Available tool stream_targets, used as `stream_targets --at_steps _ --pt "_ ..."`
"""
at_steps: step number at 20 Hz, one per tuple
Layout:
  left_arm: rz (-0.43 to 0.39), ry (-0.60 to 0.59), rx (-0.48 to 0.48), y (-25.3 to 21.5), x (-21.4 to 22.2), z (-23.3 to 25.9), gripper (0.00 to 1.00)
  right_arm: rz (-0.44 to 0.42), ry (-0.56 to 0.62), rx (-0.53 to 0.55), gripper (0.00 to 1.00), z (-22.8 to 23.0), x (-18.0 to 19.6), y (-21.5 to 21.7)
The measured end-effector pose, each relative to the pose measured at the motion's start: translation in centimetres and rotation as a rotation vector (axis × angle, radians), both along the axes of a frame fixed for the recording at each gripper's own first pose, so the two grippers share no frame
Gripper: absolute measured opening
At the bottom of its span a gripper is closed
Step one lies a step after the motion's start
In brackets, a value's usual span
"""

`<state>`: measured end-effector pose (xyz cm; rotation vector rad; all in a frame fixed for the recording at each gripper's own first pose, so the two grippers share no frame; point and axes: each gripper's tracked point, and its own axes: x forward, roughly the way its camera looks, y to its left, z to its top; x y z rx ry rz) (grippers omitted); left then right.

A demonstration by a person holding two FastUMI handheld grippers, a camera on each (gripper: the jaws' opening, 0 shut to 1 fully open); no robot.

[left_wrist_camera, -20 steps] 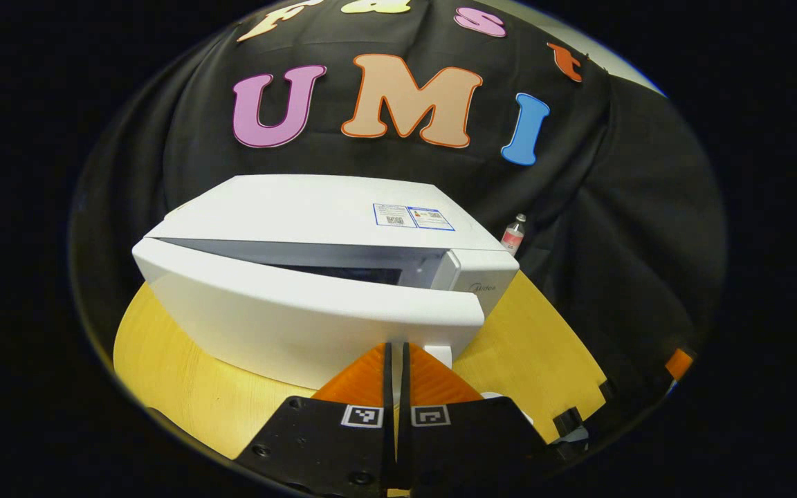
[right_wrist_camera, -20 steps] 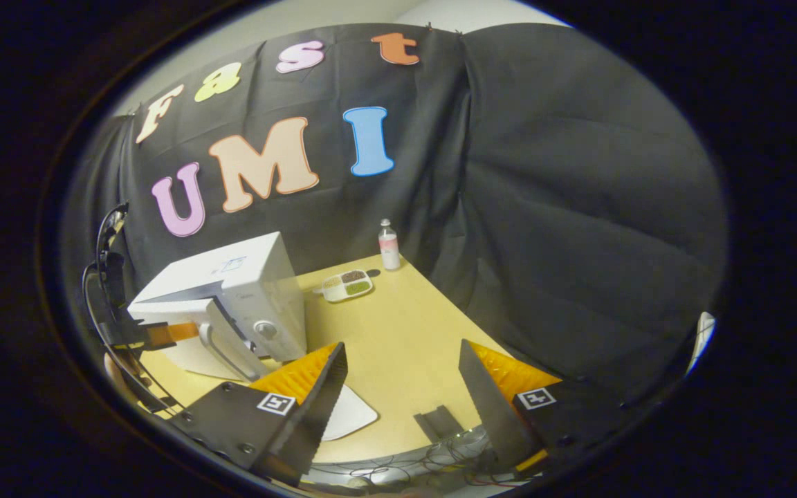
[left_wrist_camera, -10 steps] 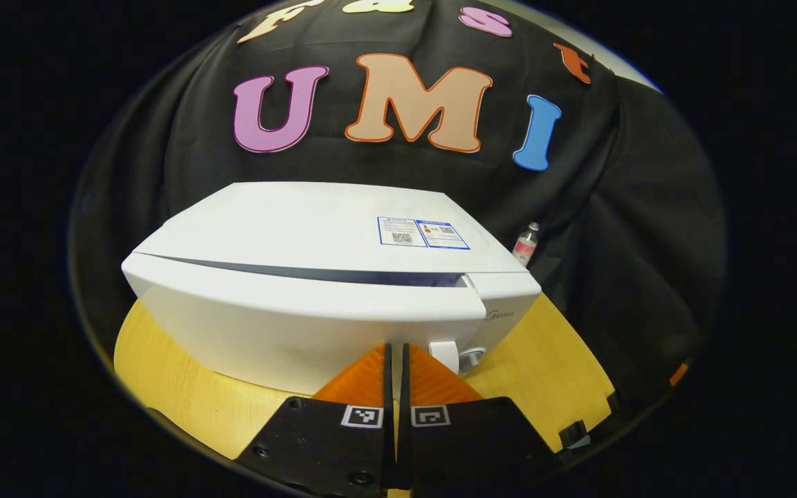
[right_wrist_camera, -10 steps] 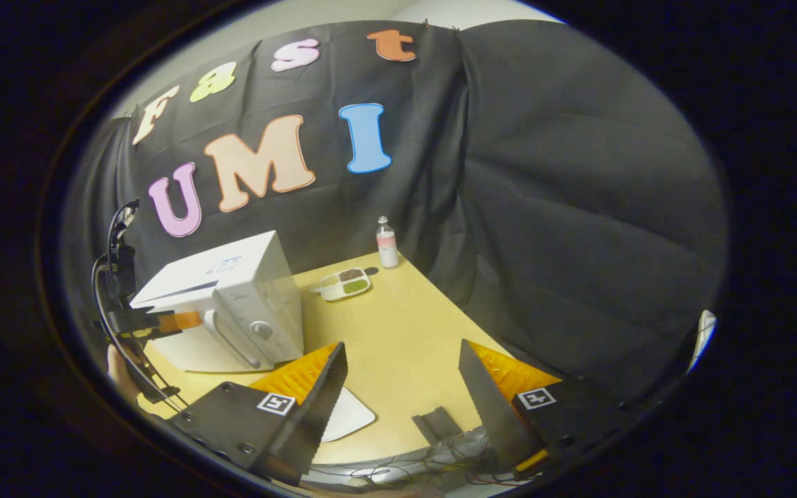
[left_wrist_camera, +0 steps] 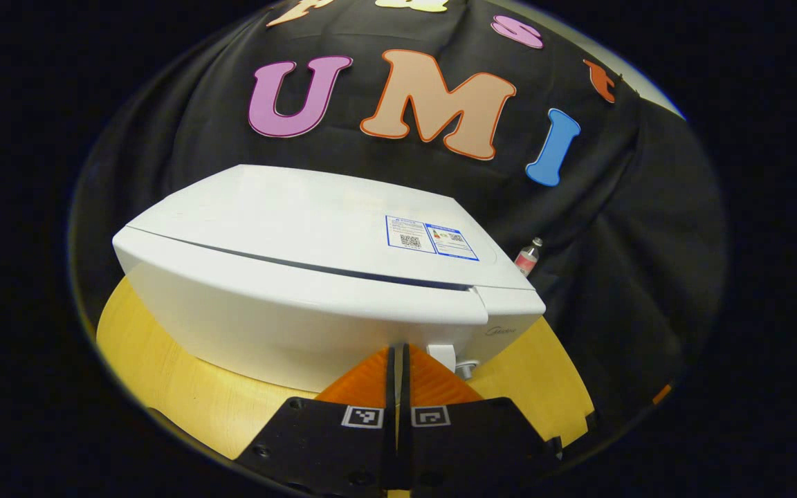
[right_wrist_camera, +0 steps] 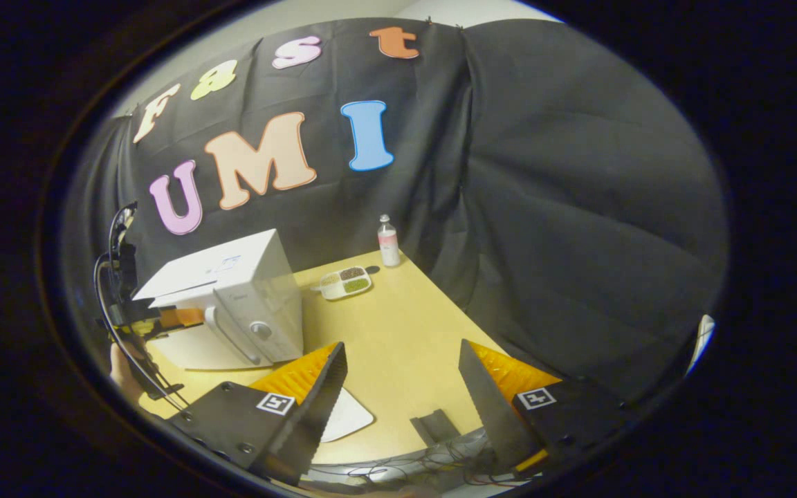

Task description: Open the microwave oven with the left hand, put the food in, and close the microwave oven.

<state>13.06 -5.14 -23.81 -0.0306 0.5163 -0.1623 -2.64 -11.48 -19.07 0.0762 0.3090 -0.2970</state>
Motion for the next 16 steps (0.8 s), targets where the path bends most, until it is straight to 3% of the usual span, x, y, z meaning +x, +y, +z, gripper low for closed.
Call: stream_targets --at_steps 8,9,15,16 --pt "0.070 -0.030 -0.010 0.2 0.6 0.1 0.00 -0.011 0.004 -0.003 0.92 0.5 -0.1 -1.1" --pt "0.067 -0.051 -0.007 0.2 0.9 0.6 0.01 -0.009 0.003 0.000 1.00 0.5 -0.1 -1.2" --pt "0.059 -0.083 0.014 0.2 0.8 1.9 0.01 0.020 0.004 0.002 1.00 0.8 0.5 -0.6" --pt "0.054 -0.099 0.018 0.1 0.7 2.6 0.01 0.025 0.001 0.006 0.92 1.0 0.6 -0.4"
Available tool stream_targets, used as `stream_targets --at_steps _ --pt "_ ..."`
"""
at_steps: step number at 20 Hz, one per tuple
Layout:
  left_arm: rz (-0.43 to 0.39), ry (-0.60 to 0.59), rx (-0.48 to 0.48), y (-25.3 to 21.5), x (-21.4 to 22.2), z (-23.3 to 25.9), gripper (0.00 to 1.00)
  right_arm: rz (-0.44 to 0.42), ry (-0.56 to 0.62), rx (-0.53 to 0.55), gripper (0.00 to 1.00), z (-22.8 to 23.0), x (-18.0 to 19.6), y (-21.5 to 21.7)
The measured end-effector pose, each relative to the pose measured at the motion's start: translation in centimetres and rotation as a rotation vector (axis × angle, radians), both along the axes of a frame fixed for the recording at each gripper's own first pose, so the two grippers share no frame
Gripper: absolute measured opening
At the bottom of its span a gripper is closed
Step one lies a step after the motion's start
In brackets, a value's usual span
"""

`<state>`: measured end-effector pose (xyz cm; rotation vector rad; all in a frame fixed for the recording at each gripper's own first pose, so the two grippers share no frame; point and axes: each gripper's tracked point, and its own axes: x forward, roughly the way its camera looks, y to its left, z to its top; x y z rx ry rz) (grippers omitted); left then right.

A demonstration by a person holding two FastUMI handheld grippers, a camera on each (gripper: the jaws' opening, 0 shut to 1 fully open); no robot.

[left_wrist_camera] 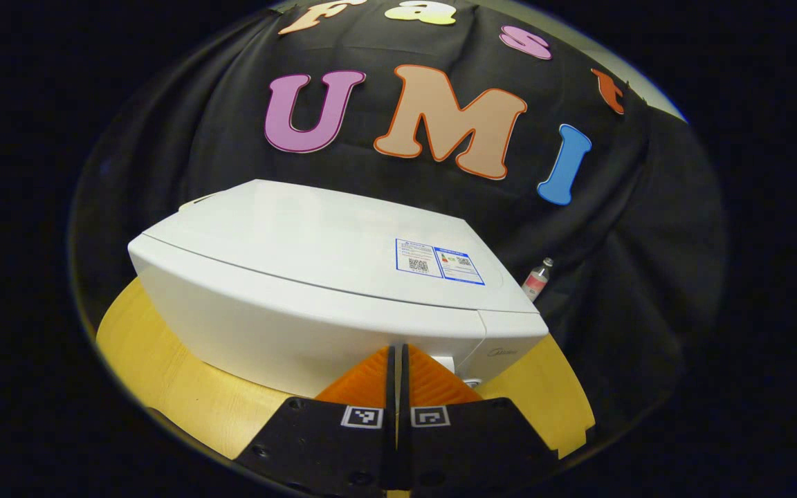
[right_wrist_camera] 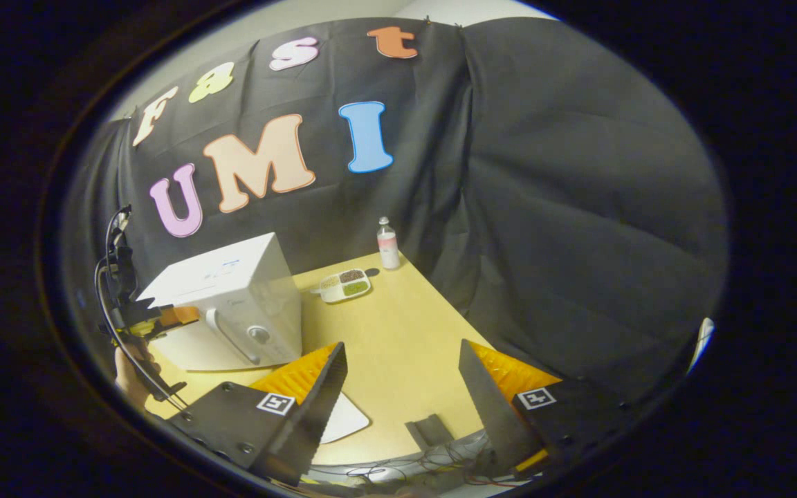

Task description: Open the microwave oven with the left hand, put the food in, and close the microwave oven.

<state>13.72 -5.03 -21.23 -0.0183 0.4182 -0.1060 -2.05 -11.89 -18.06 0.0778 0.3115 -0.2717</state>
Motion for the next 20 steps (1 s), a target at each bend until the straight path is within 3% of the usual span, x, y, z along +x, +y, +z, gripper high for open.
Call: stream_targets --at_steps 4,5,7,8,9,11,12,15,16,18,20 --pt "-0.030 -0.059 0.002 -0.5 -1.2 2.8 0.01 0.014 -0.014 -0.002 0.92 0.6 0.4 0.6" --pt "-0.033 -0.070 0.002 -0.4 -1.6 3.4 0.01 0.019 -0.014 -0.003 1.00 0.6 0.4 0.8" --pt "-0.035 -0.081 0.006 0.1 -2.7 4.3 0.01 0.026 -0.015 -0.006 1.00 0.7 0.3 1.2" --pt "-0.037 -0.088 0.009 0.4 -3.3 5.0 0.00 0.030 -0.015 -0.007 0.92 0.8 0.2 1.4" --pt "-0.041 -0.101 0.012 0.7 -4.0 5.8 0.01 0.032 -0.016 -0.009 1.00 0.9 0.0 1.5" --pt "-0.049 -0.122 0.042 1.7 -5.1 7.1 0.01 0.037 -0.016 -0.007 1.00 0.9 -0.1 1.8" --pt "-0.048 -0.133 0.056 2.1 -5.5 7.6 0.01 0.041 -0.017 -0.002 0.92 0.9 0.0 2.1" --pt "-0.051 -0.134 0.051 2.9 -7.2 8.7 0.00 0.059 -0.022 0.008 0.92 1.2 0.0 3.1" --pt "-0.048 -0.141 0.054 3.4 -7.6 9.1 0.00 0.064 -0.023 0.003 1.00 1.2 0.1 3.3" --pt "-0.057 -0.160 0.070 3.9 -8.5 9.8 0.01 0.078 -0.027 0.005 1.00 1.5 0.1 4.0" --pt "-0.060 -0.171 0.091 4.5 -9.1 10.0 0.06 0.100 -0.038 0.014 1.00 2.1 0.4 4.9"
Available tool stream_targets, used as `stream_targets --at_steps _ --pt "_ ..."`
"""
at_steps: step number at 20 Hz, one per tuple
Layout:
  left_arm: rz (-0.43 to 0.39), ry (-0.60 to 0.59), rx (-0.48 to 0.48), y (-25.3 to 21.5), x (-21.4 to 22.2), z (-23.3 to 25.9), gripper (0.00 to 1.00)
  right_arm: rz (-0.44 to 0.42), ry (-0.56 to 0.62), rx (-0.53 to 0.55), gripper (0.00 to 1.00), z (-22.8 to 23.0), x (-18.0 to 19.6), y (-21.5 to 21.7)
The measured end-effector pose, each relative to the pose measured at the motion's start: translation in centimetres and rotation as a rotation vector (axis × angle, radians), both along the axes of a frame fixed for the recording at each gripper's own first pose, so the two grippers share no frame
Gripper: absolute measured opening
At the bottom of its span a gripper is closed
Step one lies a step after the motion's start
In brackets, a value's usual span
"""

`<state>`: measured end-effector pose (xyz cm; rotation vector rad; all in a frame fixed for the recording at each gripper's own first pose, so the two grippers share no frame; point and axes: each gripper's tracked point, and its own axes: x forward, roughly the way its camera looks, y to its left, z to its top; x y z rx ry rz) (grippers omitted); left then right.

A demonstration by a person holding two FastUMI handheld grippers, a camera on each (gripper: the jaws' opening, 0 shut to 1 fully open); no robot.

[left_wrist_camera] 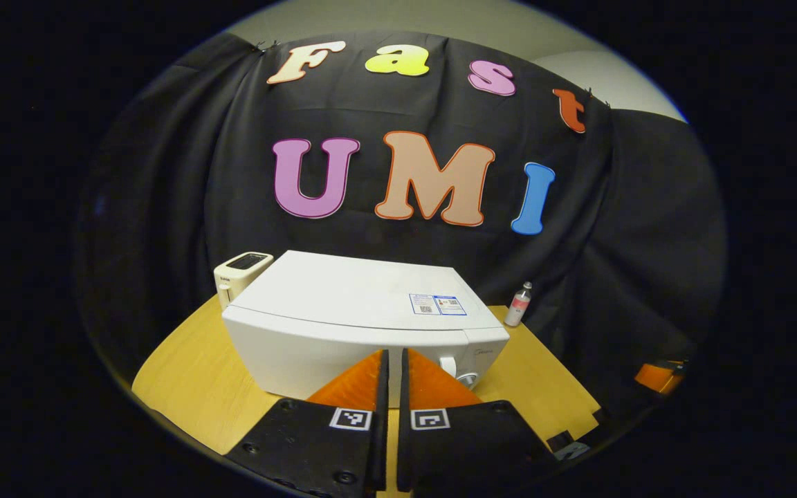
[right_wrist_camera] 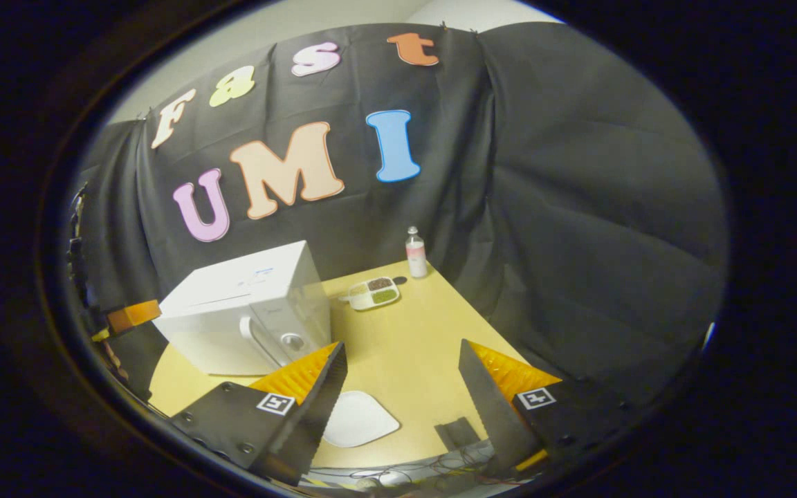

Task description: Open the microwave oven with the left hand, put the food in, and close the microwave oven.

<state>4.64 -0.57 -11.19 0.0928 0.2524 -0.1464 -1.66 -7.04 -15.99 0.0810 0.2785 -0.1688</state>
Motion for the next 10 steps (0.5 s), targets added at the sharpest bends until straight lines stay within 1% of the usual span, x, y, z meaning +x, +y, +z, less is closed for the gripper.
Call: stream_targets --at_steps 1,2,3,4,5,6,7,8,9,10 --pt "-0.005 0.006 -0.003 0.0 -0.5 -0.2 0.14 0.013 -0.004 0.002 0.92 0.3 0.2 0.5" --pt "0.000 0.017 -0.005 0.2 -1.0 -0.5 0.17 0.024 -0.010 0.002 0.92 0.6 0.3 0.8" --pt "0.007 0.019 -0.007 0.6 -1.5 -0.6 0.24 0.036 -0.013 0.001 1.00 0.9 0.5 1.2" --pt "0.018 0.016 -0.009 0.9 -1.8 -0.4 0.29 0.048 -0.019 -0.001 1.00 1.2 0.7 1.7" --pt "0.033 0.011 -0.007 1.3 -2.2 -0.2 0.31 0.059 -0.028 -0.001 1.00 1.7 0.9 2.2" --pt "0.042 0.004 -0.010 1.7 -2.5 0.0 0.46 0.074 -0.036 0.001 1.00 2.0 1.2 2.8" --pt "0.050 -0.004 -0.018 1.9 -2.9 0.3 0.66 0.087 -0.041 0.003 0.92 2.3 1.5 3.3" --pt "0.065 -0.017 -0.019 2.3 -3.0 0.9 0.77 0.102 -0.045 0.001 1.00 2.7 1.8 3.8" --pt "0.071 -0.030 -0.019 2.6 -3.2 1.4 0.98 0.112 -0.049 -0.004 0.92 2.8 2.0 4.1" --pt "0.084 -0.045 -0.013 2.9 -3.4 1.8 0.99 0.123 -0.054 -0.010 1.00 3.1 2.2 4.4"
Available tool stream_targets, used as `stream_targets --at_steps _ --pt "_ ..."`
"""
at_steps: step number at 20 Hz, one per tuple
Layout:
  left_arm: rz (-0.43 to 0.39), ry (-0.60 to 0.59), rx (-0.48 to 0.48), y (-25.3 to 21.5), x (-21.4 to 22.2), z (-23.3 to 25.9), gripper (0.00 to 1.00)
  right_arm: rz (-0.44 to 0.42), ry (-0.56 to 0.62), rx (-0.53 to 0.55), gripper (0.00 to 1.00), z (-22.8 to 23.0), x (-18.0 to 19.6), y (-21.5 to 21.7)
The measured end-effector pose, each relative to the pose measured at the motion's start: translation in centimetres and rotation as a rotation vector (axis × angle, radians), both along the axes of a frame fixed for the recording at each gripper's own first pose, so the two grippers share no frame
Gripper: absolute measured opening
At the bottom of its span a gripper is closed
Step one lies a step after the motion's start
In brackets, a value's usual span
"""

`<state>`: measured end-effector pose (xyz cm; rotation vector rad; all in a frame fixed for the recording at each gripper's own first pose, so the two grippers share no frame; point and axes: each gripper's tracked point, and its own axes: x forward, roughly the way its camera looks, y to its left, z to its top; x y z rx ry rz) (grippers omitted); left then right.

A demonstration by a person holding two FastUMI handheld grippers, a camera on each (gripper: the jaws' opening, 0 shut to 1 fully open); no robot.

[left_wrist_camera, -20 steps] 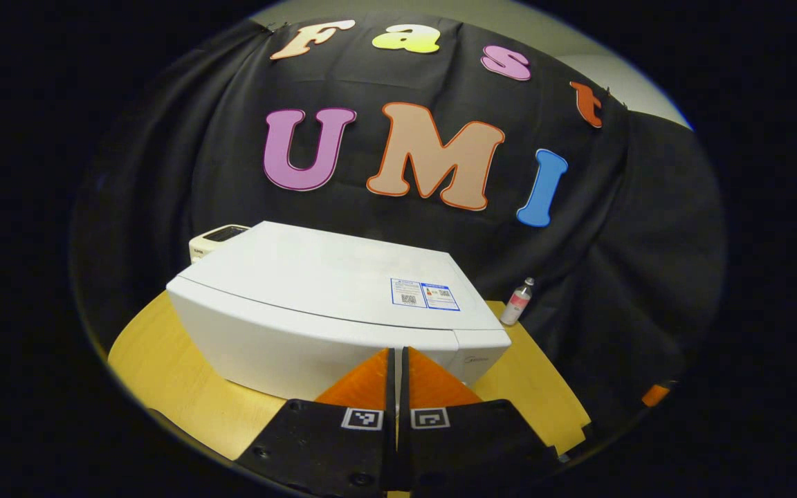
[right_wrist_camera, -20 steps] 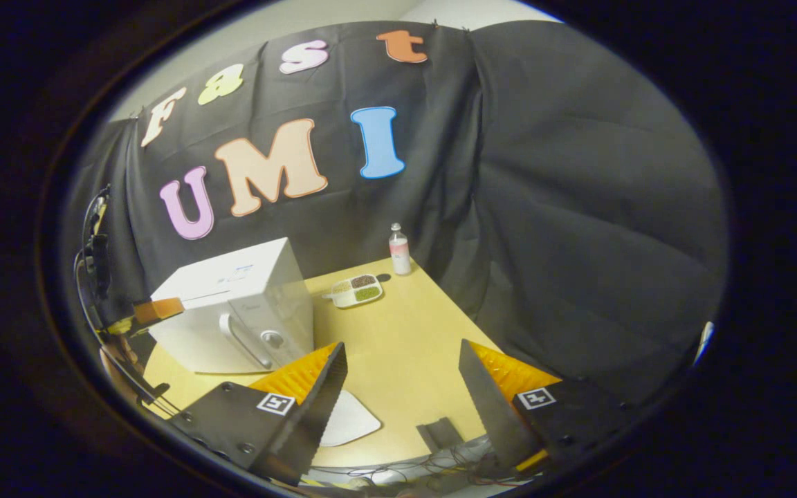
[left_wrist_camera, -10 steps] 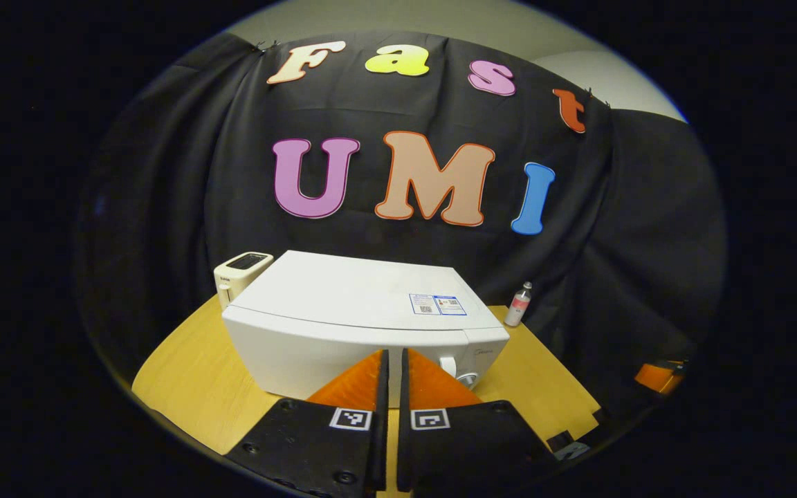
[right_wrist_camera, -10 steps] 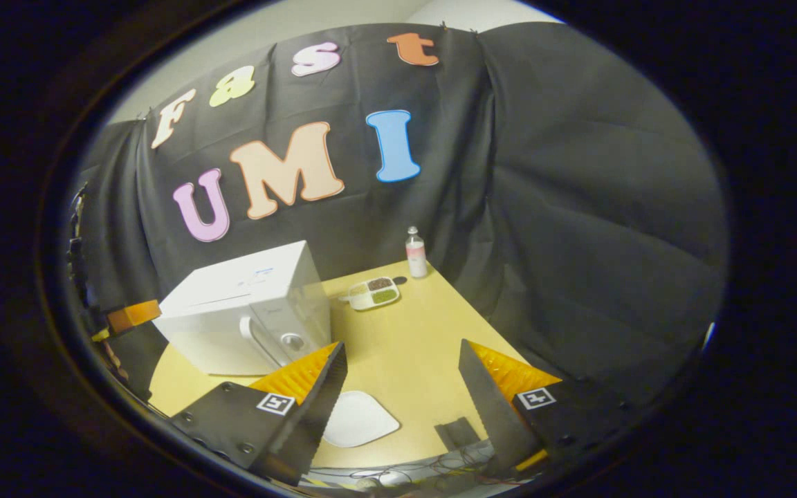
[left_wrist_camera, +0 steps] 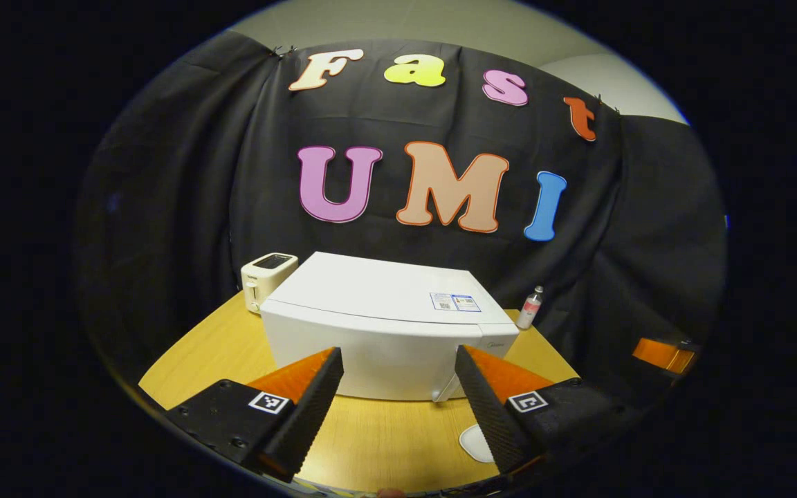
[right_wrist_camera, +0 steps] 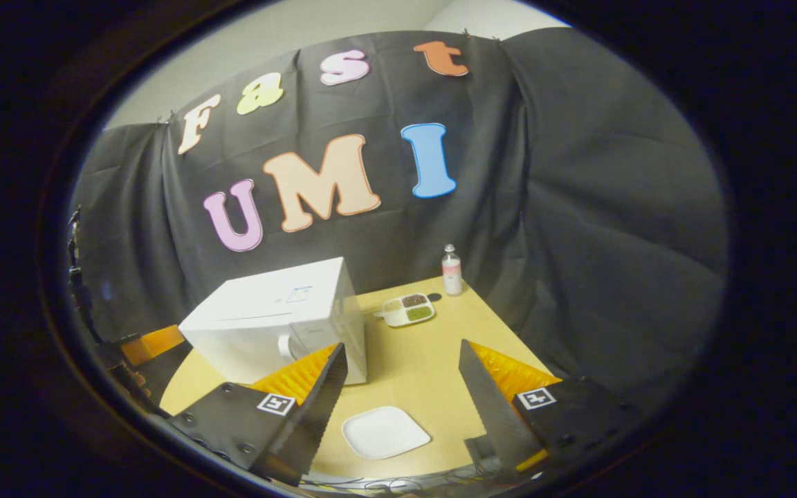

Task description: Open the microwave oven with the left hand, put the food in, and close the microwave oven.

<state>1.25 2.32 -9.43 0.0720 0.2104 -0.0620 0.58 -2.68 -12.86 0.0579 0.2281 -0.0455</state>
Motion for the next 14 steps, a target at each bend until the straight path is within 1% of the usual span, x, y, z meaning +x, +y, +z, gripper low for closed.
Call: stream_targets --at_steps 1,2,3,9,14 --pt "0.007 -0.010 0.007 0.3 -0.2 0.6 0.96 0.011 -0.004 -0.004 0.92 0.3 0.2 0.4" --pt "0.014 -0.017 0.013 0.5 -0.5 1.0 0.97 0.022 -0.009 -0.006 1.00 0.6 0.3 0.8" --pt "0.018 -0.031 0.015 0.6 -0.6 1.6 0.96 0.033 -0.015 -0.008 0.92 1.0 0.5 1.1" --pt "0.052 -0.080 0.041 1.3 -1.2 3.6 0.96 0.065 -0.042 0.002 0.92 2.2 0.7 1.5" --pt "0.043 -0.057 0.047 0.3 -1.7 2.5 0.96 0.081 -0.043 -0.009 0.92 2.2 0.4 1.2"
